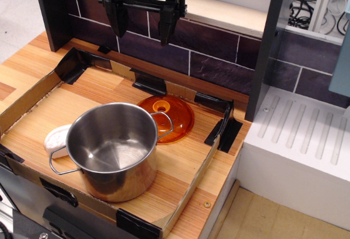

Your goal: Topple metal pot

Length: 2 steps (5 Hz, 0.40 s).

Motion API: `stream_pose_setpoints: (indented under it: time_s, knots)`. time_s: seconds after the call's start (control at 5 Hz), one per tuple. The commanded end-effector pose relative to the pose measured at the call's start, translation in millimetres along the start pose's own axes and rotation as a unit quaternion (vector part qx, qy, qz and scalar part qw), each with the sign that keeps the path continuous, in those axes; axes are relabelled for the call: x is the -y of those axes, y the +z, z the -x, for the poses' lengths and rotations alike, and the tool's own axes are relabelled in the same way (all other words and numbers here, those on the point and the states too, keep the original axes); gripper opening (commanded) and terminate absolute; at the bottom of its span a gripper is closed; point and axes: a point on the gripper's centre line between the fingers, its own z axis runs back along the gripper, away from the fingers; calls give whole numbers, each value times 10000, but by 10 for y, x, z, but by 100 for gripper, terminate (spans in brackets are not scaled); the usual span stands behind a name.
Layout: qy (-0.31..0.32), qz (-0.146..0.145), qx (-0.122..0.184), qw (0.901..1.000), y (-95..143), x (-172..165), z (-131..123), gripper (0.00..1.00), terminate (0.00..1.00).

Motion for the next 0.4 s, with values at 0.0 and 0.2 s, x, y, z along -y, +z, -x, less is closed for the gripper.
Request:
stream_pose_setpoints:
  time_s: [0.0,0.2]
  knots:
    - [0,0,0,10000,0,0,0,100,0]
    - [-269,55,-144,9995,130,46,65,100,0]
